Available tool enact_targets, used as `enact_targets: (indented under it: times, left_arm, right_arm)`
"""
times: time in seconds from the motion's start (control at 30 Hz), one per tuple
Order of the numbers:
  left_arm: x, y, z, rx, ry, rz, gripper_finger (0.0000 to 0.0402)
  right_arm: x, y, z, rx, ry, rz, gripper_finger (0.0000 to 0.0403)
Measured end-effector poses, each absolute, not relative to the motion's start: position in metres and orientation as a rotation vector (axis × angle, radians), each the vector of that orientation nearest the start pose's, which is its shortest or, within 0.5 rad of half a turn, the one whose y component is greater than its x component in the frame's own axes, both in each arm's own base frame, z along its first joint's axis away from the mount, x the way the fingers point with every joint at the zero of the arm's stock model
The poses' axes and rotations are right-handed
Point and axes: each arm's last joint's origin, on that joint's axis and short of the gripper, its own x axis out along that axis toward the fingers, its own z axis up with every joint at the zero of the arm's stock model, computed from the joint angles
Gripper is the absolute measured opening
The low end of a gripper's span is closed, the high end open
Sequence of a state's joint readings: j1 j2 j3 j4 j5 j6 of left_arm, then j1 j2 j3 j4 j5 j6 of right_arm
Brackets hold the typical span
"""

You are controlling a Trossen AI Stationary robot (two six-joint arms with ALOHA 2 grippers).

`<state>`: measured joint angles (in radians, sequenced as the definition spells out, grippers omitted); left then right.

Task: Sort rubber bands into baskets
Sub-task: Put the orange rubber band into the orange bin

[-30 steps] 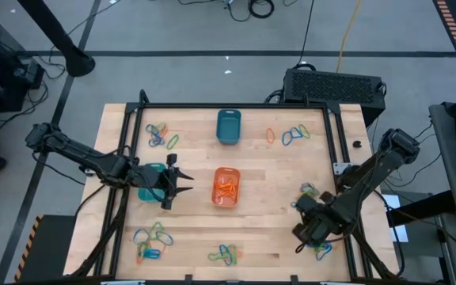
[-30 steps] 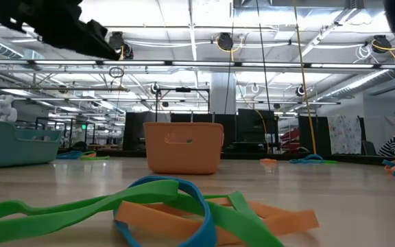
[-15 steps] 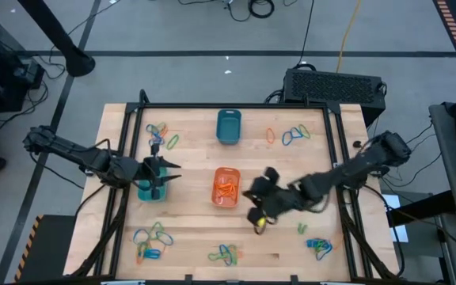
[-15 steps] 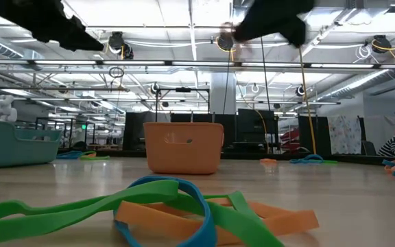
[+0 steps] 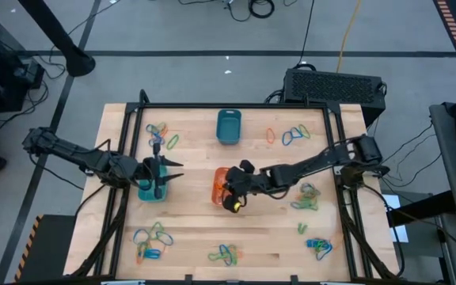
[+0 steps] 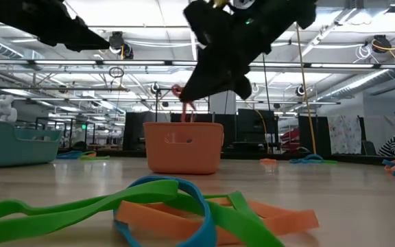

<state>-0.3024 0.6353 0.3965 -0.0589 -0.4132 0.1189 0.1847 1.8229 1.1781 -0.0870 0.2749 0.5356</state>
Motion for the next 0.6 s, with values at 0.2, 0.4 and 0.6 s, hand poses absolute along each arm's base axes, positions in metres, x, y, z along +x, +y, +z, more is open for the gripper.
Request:
enact_targets:
  times: [0.2,0.4,0.6]
  left_arm:
    - [0.147,-0.034,0.233,0.218,0.283,0.074,0.0144]
    - [0.147,-0.034,0.233,0.217,0.282,0.072,0.0144]
    - [0.147,-0.035,0.233,0.212,0.281,0.047,0.0144]
  right_arm:
    - [0.388,0.059,0.195,0.348,0.713,-0.278,0.0042]
    - [0.389,0.059,0.202,0.332,0.759,-0.29,0.0095]
    - [0.383,0.057,0.226,0.22,0.854,-0.283,0.0135]
